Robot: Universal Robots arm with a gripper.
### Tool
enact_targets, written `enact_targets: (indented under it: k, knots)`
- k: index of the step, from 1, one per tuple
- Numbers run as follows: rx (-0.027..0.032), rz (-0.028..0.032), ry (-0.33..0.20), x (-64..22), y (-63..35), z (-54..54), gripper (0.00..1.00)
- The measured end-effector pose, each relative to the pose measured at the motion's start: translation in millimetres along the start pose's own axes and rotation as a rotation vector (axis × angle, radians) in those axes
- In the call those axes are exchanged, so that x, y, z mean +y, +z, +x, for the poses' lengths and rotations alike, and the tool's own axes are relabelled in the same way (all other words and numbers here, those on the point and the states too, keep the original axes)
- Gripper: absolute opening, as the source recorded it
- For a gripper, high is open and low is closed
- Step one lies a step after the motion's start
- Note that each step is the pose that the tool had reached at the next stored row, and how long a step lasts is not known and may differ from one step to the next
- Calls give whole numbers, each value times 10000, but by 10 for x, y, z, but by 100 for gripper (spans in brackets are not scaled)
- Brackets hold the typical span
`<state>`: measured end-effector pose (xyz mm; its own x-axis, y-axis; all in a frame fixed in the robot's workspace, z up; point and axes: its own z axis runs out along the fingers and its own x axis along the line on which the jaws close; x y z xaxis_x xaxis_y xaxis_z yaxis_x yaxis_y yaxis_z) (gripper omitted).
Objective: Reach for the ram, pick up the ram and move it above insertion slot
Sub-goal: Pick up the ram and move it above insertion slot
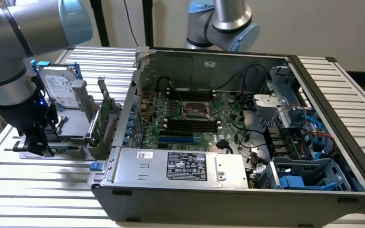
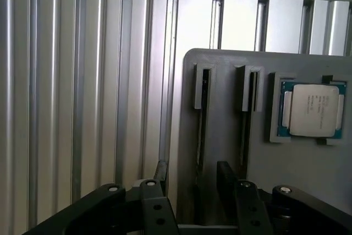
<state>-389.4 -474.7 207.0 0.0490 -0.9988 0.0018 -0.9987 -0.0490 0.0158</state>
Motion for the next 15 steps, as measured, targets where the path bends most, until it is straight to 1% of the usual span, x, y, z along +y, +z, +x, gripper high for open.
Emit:
enact_targets:
  k: [3, 7, 11, 15]
  knots:
    - [-1, 1, 1, -15, 49, -1, 48]
    - [-1, -7, 0, -26, 74, -9, 48]
    - [-5, -50, 0, -27, 78, -25, 48]
    - [-10, -125, -1, -29, 79, -51, 48]
